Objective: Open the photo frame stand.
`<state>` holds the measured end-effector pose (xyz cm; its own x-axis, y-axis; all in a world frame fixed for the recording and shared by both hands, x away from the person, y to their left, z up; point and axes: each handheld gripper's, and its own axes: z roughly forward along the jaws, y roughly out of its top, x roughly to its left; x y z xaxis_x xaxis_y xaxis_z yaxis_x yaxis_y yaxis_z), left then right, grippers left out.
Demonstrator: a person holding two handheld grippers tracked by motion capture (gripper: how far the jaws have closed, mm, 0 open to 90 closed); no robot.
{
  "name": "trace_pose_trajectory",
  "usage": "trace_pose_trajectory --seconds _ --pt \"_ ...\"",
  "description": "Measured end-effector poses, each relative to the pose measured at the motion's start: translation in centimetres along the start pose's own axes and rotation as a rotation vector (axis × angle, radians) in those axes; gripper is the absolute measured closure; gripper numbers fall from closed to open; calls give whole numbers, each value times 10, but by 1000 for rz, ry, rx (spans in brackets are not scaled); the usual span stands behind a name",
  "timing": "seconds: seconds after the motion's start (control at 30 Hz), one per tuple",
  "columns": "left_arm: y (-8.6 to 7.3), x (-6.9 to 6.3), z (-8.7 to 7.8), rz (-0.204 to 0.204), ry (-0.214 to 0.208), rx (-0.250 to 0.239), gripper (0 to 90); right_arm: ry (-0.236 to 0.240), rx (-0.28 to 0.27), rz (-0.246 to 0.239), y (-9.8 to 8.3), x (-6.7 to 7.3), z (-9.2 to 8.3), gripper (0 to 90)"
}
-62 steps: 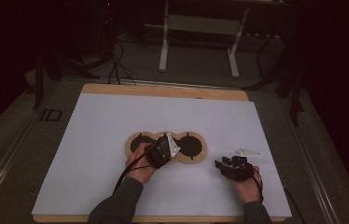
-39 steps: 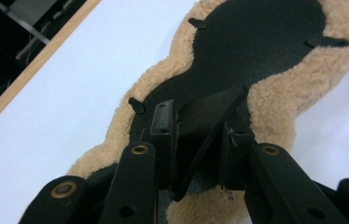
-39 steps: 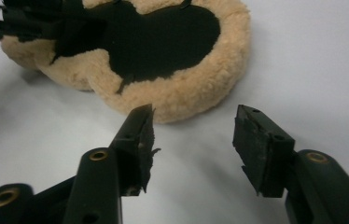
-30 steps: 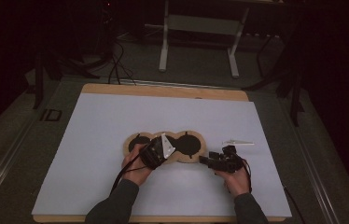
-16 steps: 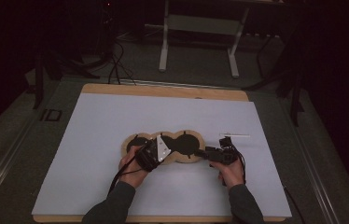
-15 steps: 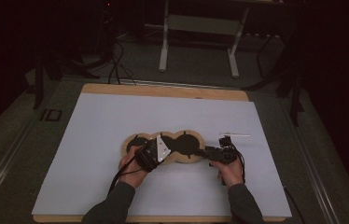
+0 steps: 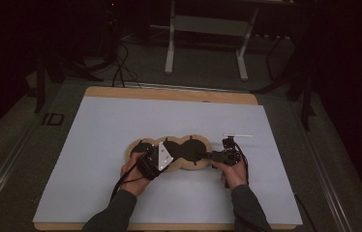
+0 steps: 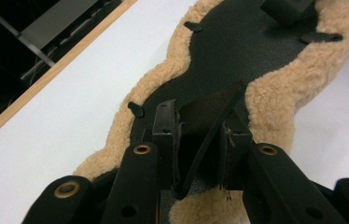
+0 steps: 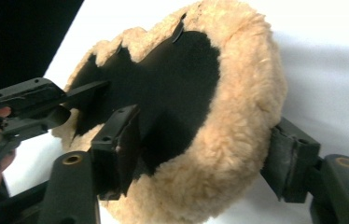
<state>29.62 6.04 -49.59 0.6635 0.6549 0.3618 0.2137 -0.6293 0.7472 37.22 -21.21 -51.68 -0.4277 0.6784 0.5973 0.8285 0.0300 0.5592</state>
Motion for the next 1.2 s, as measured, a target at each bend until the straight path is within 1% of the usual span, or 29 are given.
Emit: trace_pose_trajectory --seconds 0.1,0.23,0.33,0.4,0.47,0.53,0.57,0.6,0.63,0.67,0.7,0.73,0.77,0.8,0.83,0.87,0.9,0.93,0.97,1.0,1.03,1.07,1.1,1.13,1.17,1.2 --pt "-1 0 -1 -3 -1 -7 737 28 -11 18 0 -2 -3 392" --pt "-3 -1 -2 -3 -3 -21 732 38 -12 33 -1 -3 -4 419" --pt "-5 0 -3 -26 -16 -33 719 54 -19 46 -2 -6 -6 442" --pt "-5 1 -3 -37 -34 -36 706 63 -22 51 -3 -7 -6 450" --pt "-6 1 -3 -33 -44 -31 684 61 -23 47 -3 -6 -7 463" --pt "-6 1 -3 -38 -51 -33 660 62 -26 45 -3 -7 -7 470" --pt "-6 1 -4 -55 -68 -27 632 61 -32 36 -3 -6 -8 480" --pt "-6 1 -4 -55 -68 -27 610 61 -32 36 -3 -6 -8 480" --pt "-7 2 -4 -65 -84 -21 593 59 -34 28 -3 -5 -9 490" --pt "-7 2 -4 -65 -84 -21 582 59 -34 28 -3 -5 -9 490" --pt "-8 3 -5 -85 -101 -18 567 60 -37 22 -3 -5 -9 495" --pt "-8 3 -5 -85 -101 -18 542 60 -37 22 -3 -5 -9 495" --pt "-9 6 -6 -100 -130 -12 522 59 -36 20 -3 -5 -9 504" --pt "-9 6 -6 -100 -130 -12 510 59 -36 20 -3 -5 -9 504" --pt "-11 8 -8 -119 -161 -14 494 60 -36 18 -3 -5 -10 509" --pt "-11 8 -8 -119 -161 -14 475 60 -36 18 -3 -5 -10 509" --pt "-13 12 -12 -142 -189 -22 467 59 -37 12 -3 -4 -10 511" --pt "-13 12 -12 -142 -189 -22 454 59 -37 12 -3 -4 -10 511" --pt "-14 13 -15 -146 -197 -28 435 57 -35 11 -3 -4 -10 512" --pt "-16 15 -17 -159 -210 -31 435 57 -35 11 -3 -4 -10 512" --pt "-19 19 -22 -171 -252 -35 405 57 -36 7 -3 -4 -10 512" --pt "-19 19 -22 -171 -252 -35 396 57 -36 7 -3 -4 -10 512" --pt "-23 23 -29 -183 -269 -48 396 56 -37 3 -4 -4 -11 512" --pt "-23 23 -29 -183 -269 -48 396 56 -37 3 -4 -4 -11 512" --pt "-28 28 -34 -205 -279 -64 396 56 -35 -1 -4 -4 -11 513" --pt "-28 28 -34 -205 -279 -64 396 56 -35 -1 -4 -4 -11 513"
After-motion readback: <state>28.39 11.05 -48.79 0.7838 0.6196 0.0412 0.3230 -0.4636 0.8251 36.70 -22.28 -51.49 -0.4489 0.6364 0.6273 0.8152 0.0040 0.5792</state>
